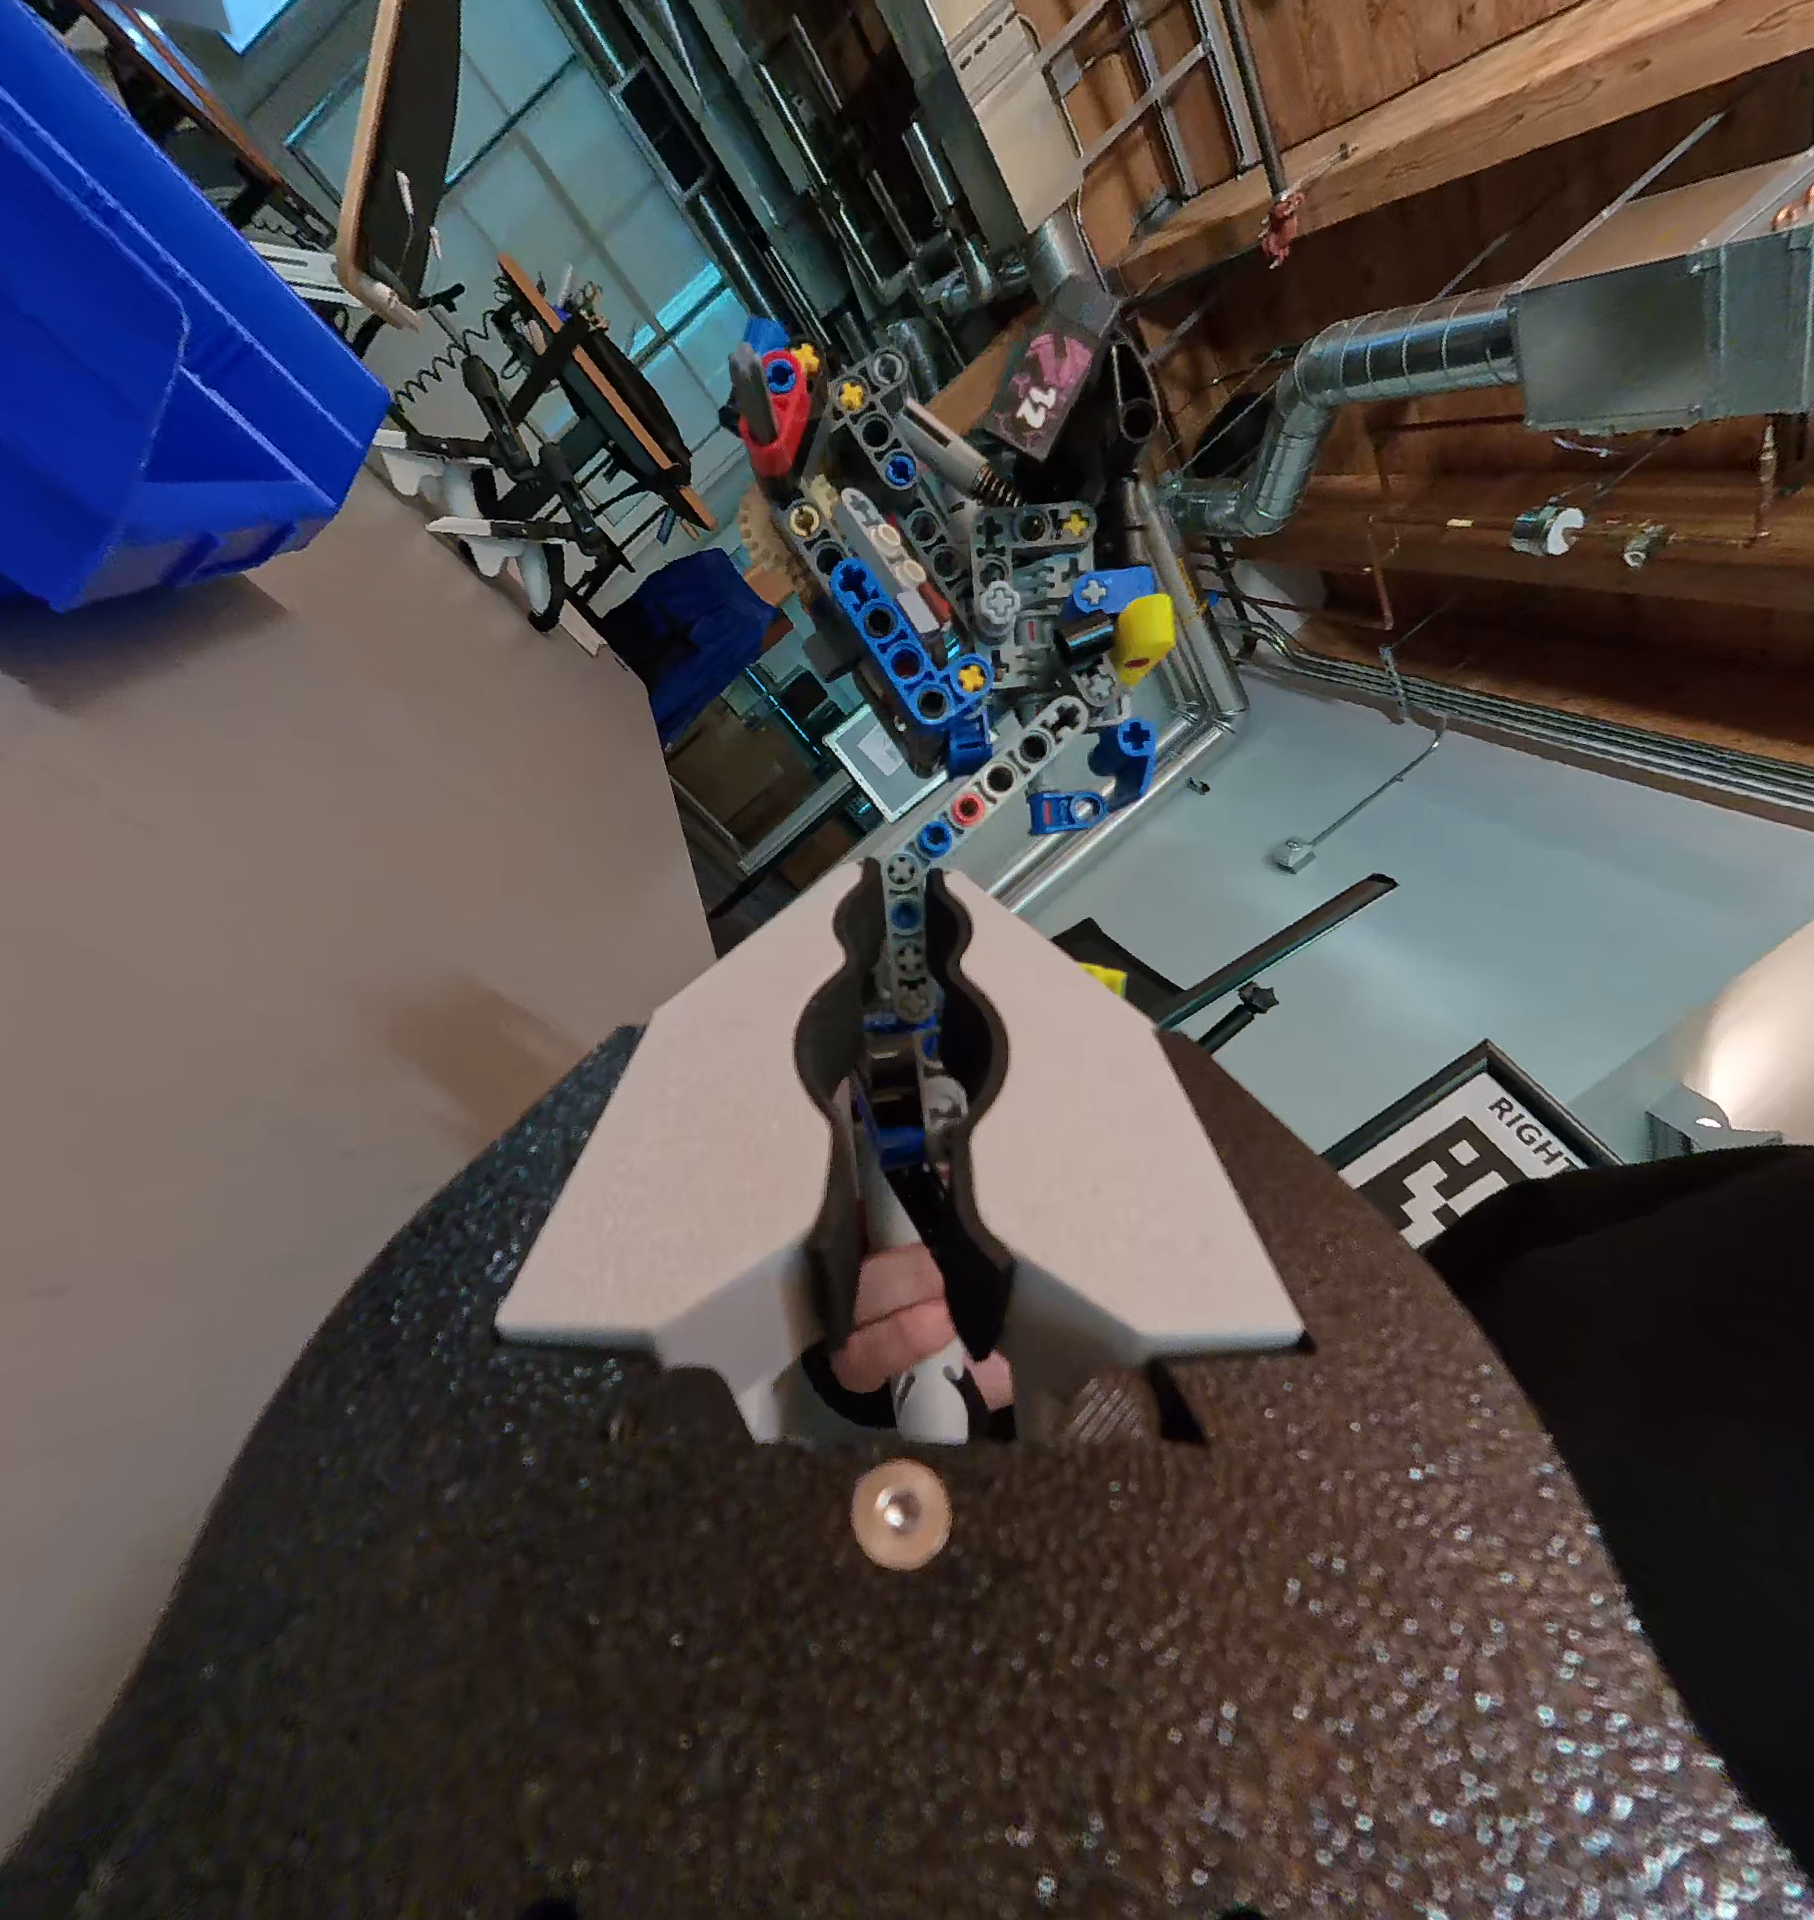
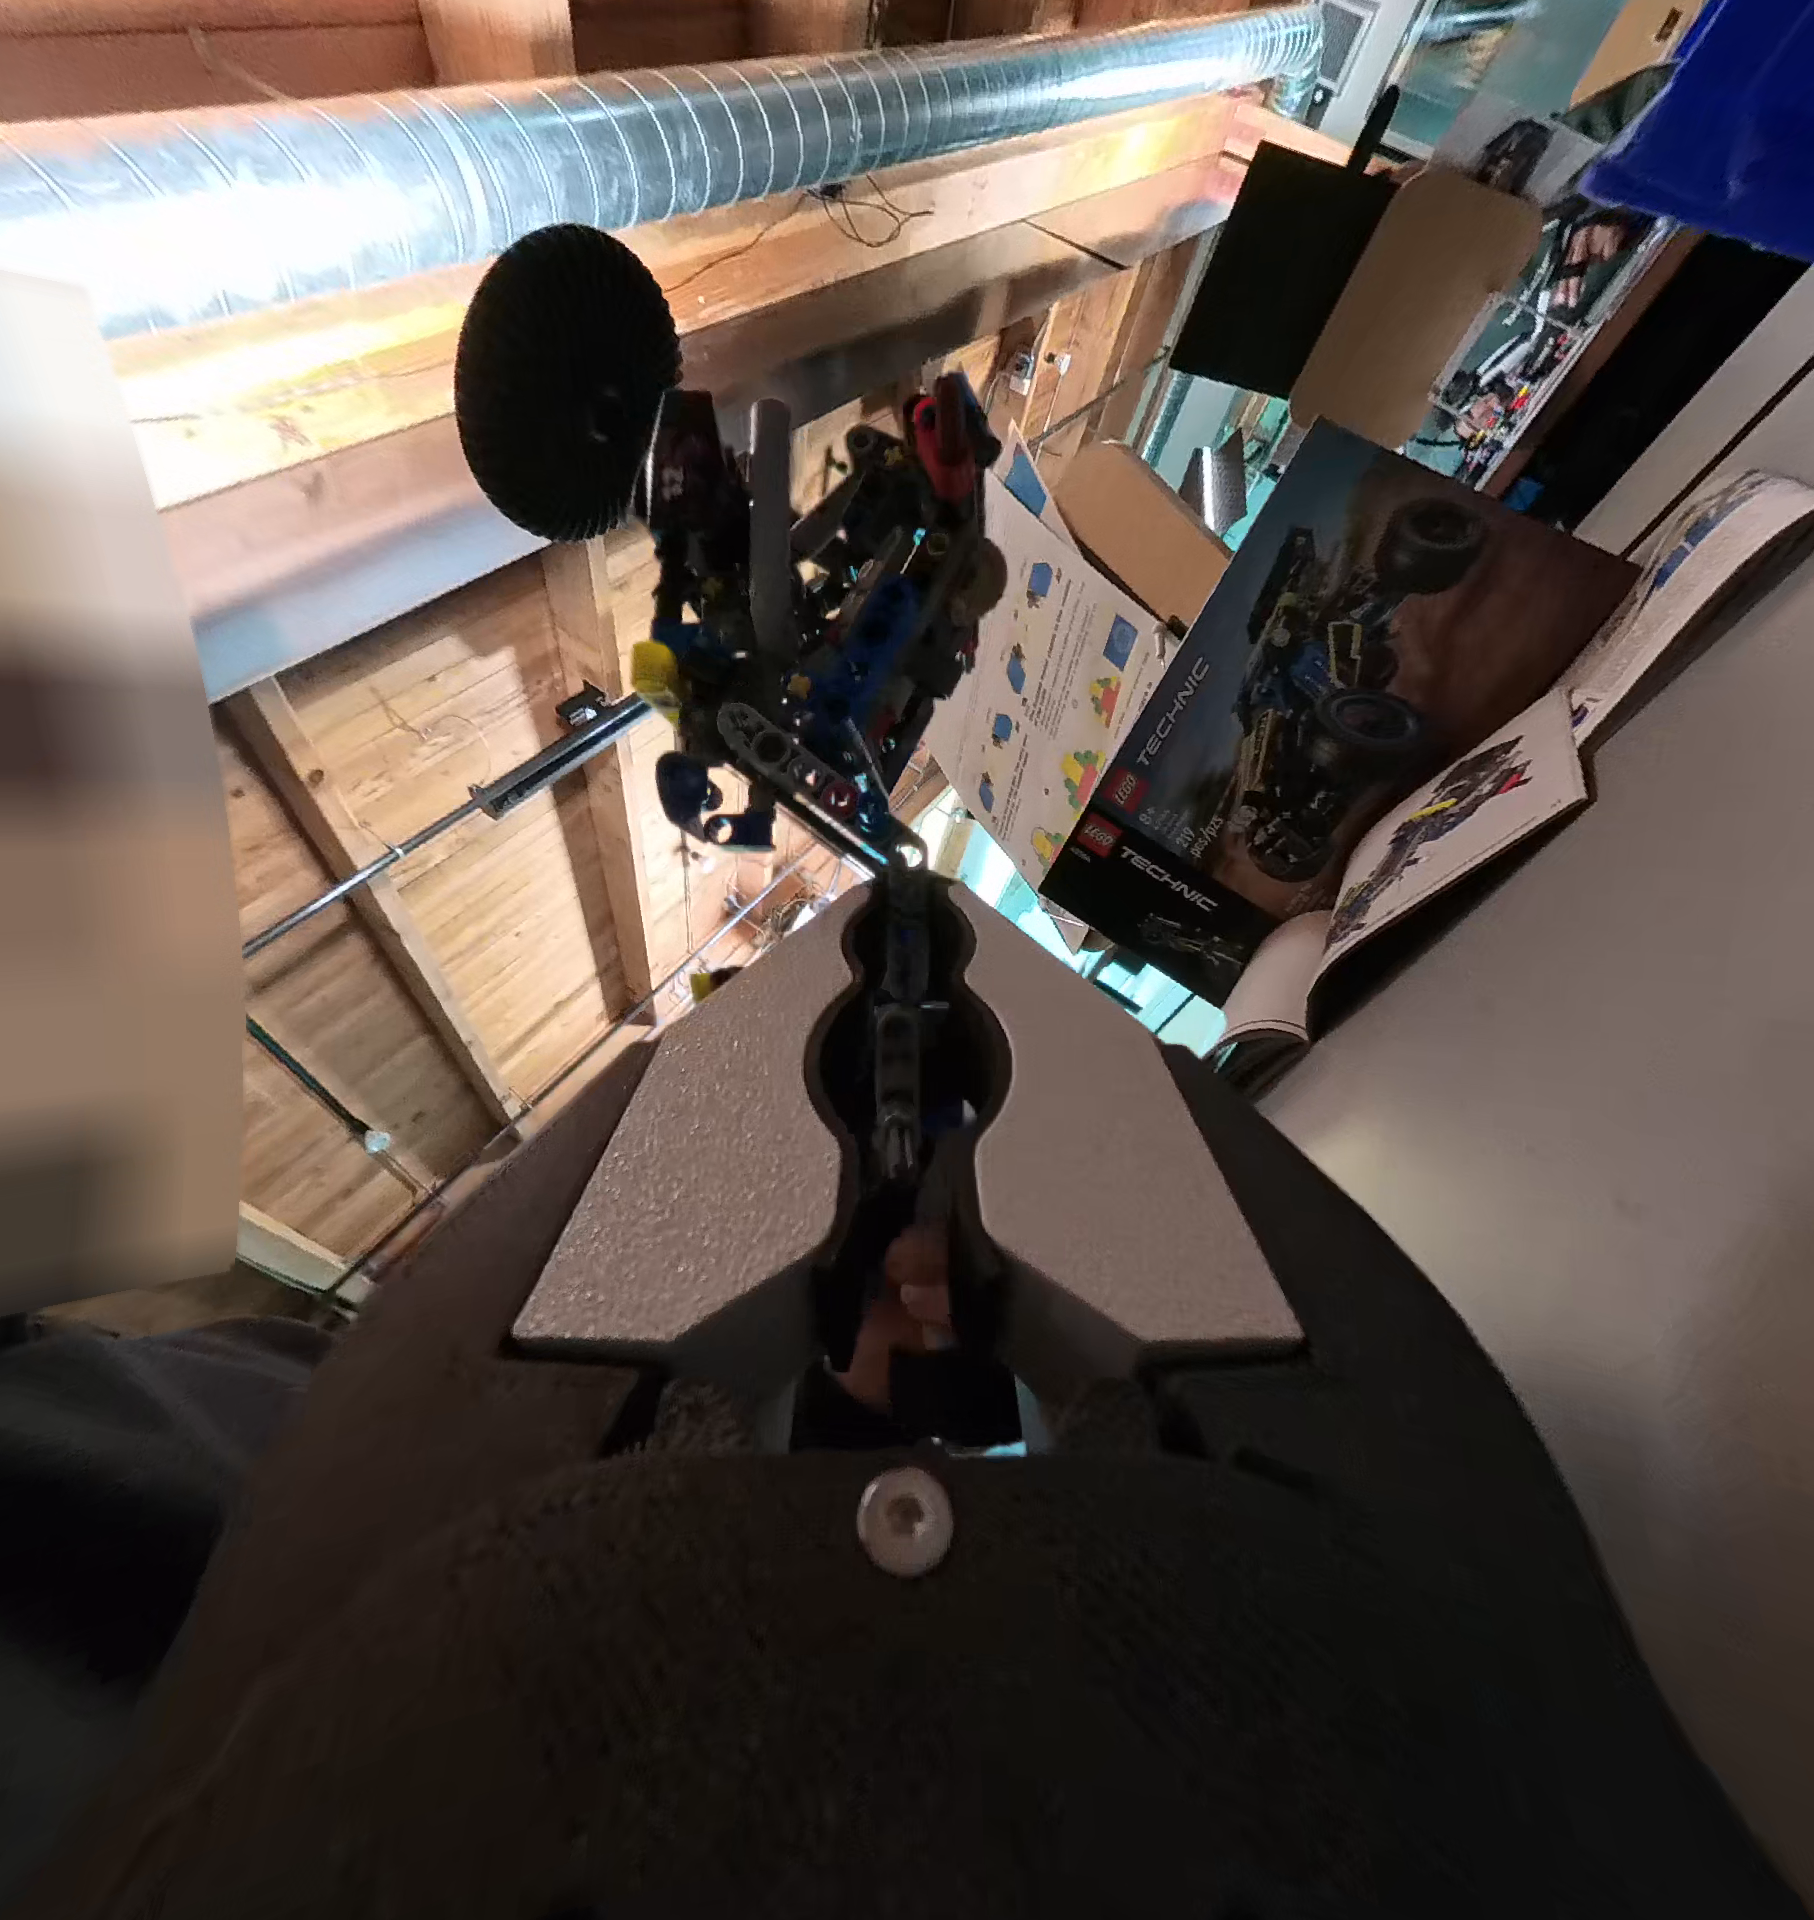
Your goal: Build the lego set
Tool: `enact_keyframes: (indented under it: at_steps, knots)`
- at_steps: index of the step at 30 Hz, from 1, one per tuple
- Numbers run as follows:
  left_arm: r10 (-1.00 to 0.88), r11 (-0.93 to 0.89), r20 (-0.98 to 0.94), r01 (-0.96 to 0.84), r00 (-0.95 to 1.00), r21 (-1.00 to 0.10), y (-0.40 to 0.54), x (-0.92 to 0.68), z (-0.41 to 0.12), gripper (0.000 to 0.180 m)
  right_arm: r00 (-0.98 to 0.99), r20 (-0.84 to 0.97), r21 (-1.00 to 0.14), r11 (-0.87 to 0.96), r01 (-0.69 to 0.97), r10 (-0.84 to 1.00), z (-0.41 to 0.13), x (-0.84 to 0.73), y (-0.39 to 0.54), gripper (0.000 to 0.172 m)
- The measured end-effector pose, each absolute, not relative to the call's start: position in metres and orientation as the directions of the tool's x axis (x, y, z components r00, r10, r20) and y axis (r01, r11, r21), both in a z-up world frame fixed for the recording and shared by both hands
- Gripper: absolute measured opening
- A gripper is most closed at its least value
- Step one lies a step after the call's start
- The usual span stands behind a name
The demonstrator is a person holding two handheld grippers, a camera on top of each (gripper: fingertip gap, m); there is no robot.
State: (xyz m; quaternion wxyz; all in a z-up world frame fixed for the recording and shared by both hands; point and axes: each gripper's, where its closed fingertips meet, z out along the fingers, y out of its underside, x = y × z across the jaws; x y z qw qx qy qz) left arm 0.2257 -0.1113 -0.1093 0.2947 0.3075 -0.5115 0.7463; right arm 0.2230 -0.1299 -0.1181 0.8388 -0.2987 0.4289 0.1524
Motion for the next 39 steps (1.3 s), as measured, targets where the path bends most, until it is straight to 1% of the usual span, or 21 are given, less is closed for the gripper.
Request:
enact_keyframes:
  at_steps: [5, 8, 12, 18, 25, 30, 34, 37, 39]
  knots:
    - [0.14, -0.325, 0.763, -0.757, -0.631, -0.566, -0.112, 0.223, -0.102, 0.005, 0.646, -0.763, -0.388, 0.8, -0.458, 0.001, -0.105, 0.219, -0.131, 0.005]
    - [0.175, -0.349, 0.768, -0.768, -0.617, -0.537, -0.112, 0.221, -0.096, 0.005, 0.675, -0.738, -0.392, 0.808, -0.441, 0.01, -0.098, 0.215, -0.131, 0.004]
    - [0.169, -0.369, 0.744, -0.741, -0.647, -0.56, -0.111, 0.219, -0.09, 0.004, 0.68, -0.732, -0.366, 0.813, -0.452, 0.048, -0.094, 0.213, -0.131, 0.005]
    - [0.126, -0.362, 0.728, -0.715, -0.674, -0.599, -0.111, 0.219, -0.09, 0.004, 0.68, -0.732, -0.388, 0.805, -0.449, 0.026, -0.094, 0.213, -0.129, 0.004]
    - [0.08, -0.303, 0.726, -0.711, -0.683, -0.635, -0.112, 0.221, -0.097, 0.005, 0.632, -0.775, -0.396, 0.762, -0.512, 0.022, -0.102, 0.215, -0.128, 0.005]
    - [0.052, -0.253, 0.744, -0.73, -0.666, -0.635, -0.111, 0.225, -0.108, 0.005, 0.587, -0.809, -0.382, 0.733, -0.563, 0.029, -0.113, 0.217, -0.125, 0.005]
    - [0.044, -0.197, 0.746, -0.738, -0.664, -0.645, -0.11, 0.225, -0.116, 0.006, 0.596, -0.801, -0.464, 0.683, -0.564, -0.052, -0.121, 0.217, -0.122, 0.005]
    - [0.051, -0.196, 0.74, -0.733, -0.671, -0.651, -0.11, 0.225, -0.118, 0.006, 0.603, -0.794, -0.487, 0.673, -0.557, -0.075, -0.123, 0.218, -0.123, 0.005]
    - [0.064, -0.198, 0.752, -0.747, -0.657, -0.635, -0.108, 0.227, -0.121, 0.006, 0.601, -0.794, -0.497, 0.663, -0.559, -0.089, -0.126, 0.218, -0.12, 0.005]
